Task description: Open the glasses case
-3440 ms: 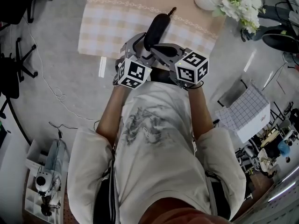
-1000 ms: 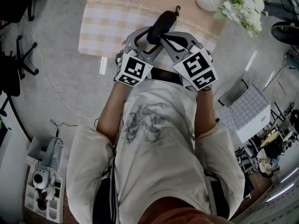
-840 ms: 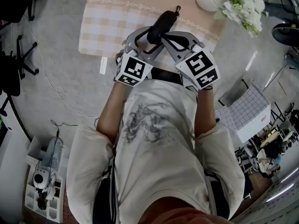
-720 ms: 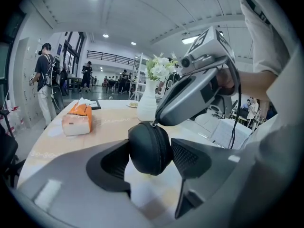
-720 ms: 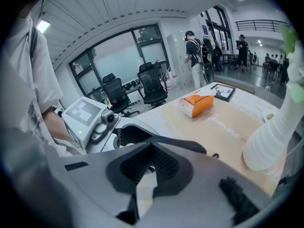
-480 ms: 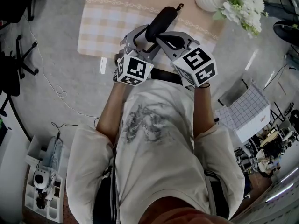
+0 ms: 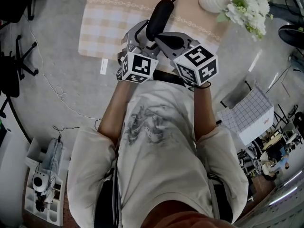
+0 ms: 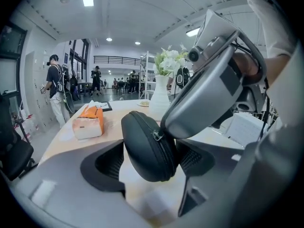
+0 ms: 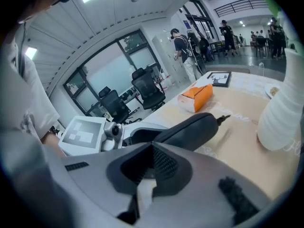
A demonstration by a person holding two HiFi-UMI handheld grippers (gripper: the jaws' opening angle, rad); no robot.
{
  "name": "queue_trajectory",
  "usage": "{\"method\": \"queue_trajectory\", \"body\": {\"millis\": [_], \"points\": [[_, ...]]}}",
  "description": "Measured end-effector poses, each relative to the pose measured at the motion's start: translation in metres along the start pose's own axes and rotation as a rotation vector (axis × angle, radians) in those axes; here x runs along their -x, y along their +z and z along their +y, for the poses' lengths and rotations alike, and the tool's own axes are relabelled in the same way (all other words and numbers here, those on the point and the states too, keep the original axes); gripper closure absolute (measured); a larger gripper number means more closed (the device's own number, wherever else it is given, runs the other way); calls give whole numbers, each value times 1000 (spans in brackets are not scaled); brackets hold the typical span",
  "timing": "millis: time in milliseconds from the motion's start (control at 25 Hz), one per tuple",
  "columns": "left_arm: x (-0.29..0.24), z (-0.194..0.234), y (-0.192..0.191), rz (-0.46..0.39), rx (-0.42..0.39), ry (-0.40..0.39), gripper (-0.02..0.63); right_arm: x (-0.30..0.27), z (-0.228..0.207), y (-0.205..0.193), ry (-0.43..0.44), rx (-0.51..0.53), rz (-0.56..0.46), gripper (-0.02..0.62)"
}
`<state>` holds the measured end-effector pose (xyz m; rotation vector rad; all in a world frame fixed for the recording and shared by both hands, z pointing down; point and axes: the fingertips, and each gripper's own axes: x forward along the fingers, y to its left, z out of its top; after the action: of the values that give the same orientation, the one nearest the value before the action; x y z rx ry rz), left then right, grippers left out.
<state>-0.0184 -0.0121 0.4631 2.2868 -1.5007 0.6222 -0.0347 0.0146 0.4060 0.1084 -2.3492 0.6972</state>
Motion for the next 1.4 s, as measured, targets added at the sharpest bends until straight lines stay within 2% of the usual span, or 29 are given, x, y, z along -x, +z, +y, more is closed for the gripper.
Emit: {"method": "queue_trajectory", "body": {"millis": [160,400,560,880,1160,1400], "points": [[-2,7,0,7,12,22,229,-2,3,1,22,-45,-21,580],[3,3,-1,15,-2,-23,256,-2,6,2,36,-67,-32,580],[12,3,-5,41,-13,-42,278,3,4,3,21,-19,-29,580],[18,6,-4,61,44,-65,301,4,2,9,-23,124,-7,578],[18,8,-2,54,68,-68,310,4,-1,12,-28,176,2,578],[17,11,2,51,86,-74,313,5,-5,18,-29,176,-5,578]]}}
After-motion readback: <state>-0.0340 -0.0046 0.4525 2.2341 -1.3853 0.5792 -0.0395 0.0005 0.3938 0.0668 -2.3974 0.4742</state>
